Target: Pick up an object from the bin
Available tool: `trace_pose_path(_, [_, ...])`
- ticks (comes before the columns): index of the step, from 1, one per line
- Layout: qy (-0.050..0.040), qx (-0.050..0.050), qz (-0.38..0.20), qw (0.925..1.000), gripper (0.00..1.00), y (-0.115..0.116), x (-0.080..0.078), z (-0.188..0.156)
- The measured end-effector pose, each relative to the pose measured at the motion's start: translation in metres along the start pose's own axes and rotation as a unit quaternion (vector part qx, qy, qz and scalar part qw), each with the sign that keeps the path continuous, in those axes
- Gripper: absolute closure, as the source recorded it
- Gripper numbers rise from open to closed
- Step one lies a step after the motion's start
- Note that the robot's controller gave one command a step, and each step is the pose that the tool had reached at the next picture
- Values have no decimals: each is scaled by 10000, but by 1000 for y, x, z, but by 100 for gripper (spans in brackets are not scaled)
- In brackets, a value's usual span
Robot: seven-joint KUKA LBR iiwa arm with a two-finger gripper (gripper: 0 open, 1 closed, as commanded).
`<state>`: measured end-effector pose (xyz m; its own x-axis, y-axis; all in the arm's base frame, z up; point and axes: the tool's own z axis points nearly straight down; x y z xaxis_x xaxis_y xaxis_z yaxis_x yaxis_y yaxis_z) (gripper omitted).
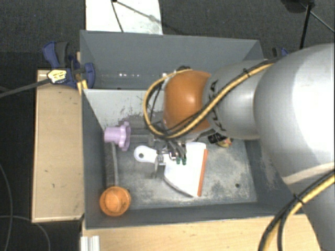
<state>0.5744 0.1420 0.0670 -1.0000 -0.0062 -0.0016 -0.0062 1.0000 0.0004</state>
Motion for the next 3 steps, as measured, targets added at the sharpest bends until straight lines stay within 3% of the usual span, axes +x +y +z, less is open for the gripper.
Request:
trace_pose_path(1, [8,-2,567,9984,0,0,9,-3])
trace_pose_path(2, [-17,-4,42,10000,0,0,1,-1])
trace_pose_path(3, [10,-7,575,9983,100,0,9,-4])
